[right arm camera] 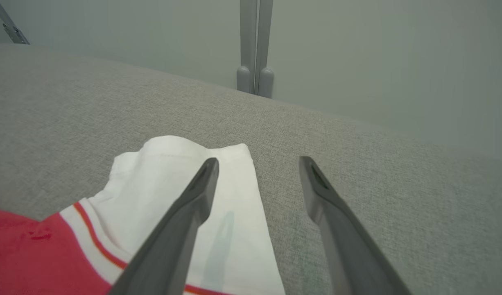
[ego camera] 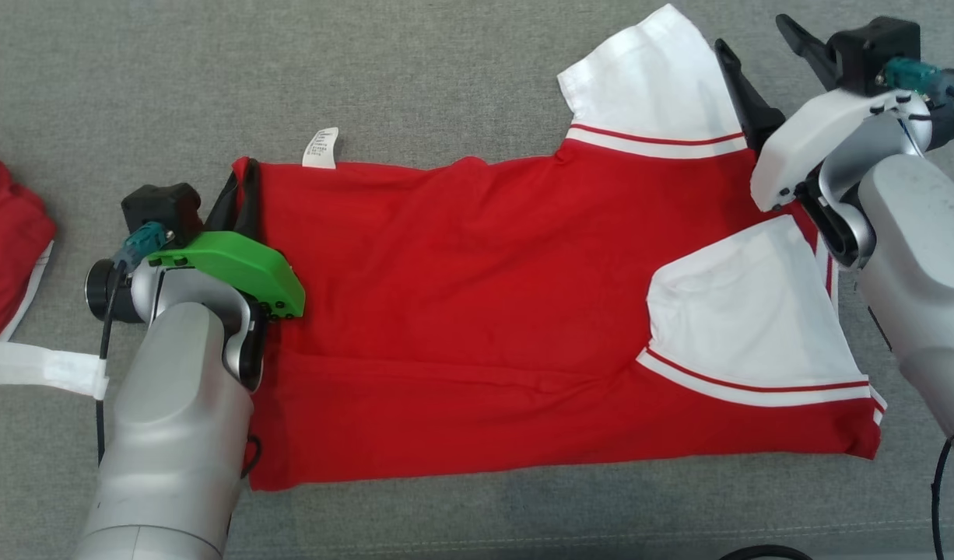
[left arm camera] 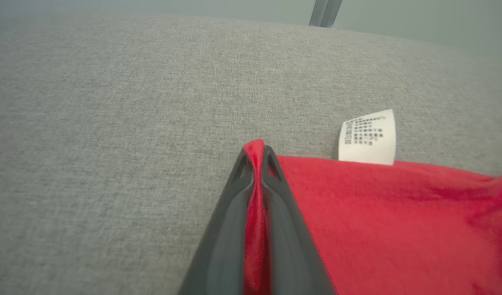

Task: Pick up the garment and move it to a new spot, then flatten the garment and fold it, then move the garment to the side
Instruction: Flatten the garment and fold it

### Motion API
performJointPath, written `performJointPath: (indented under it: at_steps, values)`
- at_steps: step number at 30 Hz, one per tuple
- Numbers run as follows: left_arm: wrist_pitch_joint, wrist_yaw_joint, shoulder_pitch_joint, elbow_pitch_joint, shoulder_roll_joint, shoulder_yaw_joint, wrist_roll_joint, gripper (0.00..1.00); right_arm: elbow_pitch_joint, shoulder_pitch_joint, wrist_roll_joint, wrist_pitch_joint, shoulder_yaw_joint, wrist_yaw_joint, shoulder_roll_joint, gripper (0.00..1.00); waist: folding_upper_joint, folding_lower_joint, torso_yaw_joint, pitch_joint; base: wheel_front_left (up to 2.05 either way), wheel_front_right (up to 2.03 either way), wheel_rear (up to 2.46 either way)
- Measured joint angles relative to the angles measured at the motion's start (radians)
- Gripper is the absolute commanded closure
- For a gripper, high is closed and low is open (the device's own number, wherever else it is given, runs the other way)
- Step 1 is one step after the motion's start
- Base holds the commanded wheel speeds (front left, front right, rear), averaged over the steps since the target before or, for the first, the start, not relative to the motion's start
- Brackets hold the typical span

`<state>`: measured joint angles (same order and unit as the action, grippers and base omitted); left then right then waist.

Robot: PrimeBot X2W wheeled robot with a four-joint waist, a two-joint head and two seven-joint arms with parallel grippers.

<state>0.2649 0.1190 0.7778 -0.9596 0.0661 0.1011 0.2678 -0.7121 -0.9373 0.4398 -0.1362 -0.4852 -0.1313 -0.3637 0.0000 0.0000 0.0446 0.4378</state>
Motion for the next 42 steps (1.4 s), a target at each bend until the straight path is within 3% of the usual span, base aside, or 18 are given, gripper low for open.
performJointPath:
  at_steps: [10,17,21,22,23,24,25,30,42]
  values:
    - [-0.001,0.009,0.021,0.065,-0.016,0.106,0.058,1.0,-0.159,-0.178,0.07,0.231,-0.049,0.0,-0.029,0.0,0.0,0.0,0.079,0.046,0.0,0.0,0.0]
    - [0.0,0.008,0.023,0.122,-0.016,0.225,0.169,1.0,-0.189,-0.23,0.112,0.29,-0.095,0.0,-0.043,0.0,0.0,0.0001,0.125,0.081,0.0,0.0,0.0]
    - [0.0,-0.013,0.026,0.155,-0.016,0.269,0.204,1.0,-0.223,-0.255,0.124,0.308,-0.103,0.0,-0.049,0.01,0.0,0.0001,0.149,0.099,0.0,0.0,0.0]
    - [0.0,-0.018,0.027,0.161,-0.016,0.276,0.211,1.0,-0.226,-0.261,0.126,0.309,-0.105,0.0,-0.048,0.08,0.0,0.0,0.153,0.104,0.0,0.0,0.0]
    - [0.0,-0.025,0.029,0.167,-0.016,0.287,0.222,1.0,-0.233,-0.268,0.13,0.317,-0.118,0.001,-0.047,0.28,0.0,0.0001,0.16,0.11,0.0,0.0,0.0]
    - [0.0,-0.03,0.03,0.167,-0.016,0.291,0.224,1.0,-0.235,-0.273,0.132,0.322,-0.123,0.001,-0.045,0.87,0.0,0.0001,0.161,0.112,0.0,0.0,0.0]
    - [0.0,-0.033,0.031,0.167,-0.016,0.292,0.225,1.0,-0.237,-0.278,0.136,0.326,-0.128,0.001,-0.043,1.0,0.0,0.0,0.161,0.113,0.0,0.0,0.0]
    - [0.0,-0.04,0.031,0.161,-0.016,0.285,0.225,1.0,-0.25,-0.278,0.15,0.294,-0.138,-0.001,-0.035,1.0,0.0,0.0001,0.148,0.106,0.0,0.0,0.0]
    - [0.0,-0.03,-0.026,0.128,-0.012,0.206,0.178,1.0,-0.271,-0.209,0.191,0.079,-0.127,0.0,-0.009,1.0,0.0,0.0,0.099,0.009,0.0,0.0,0.0]
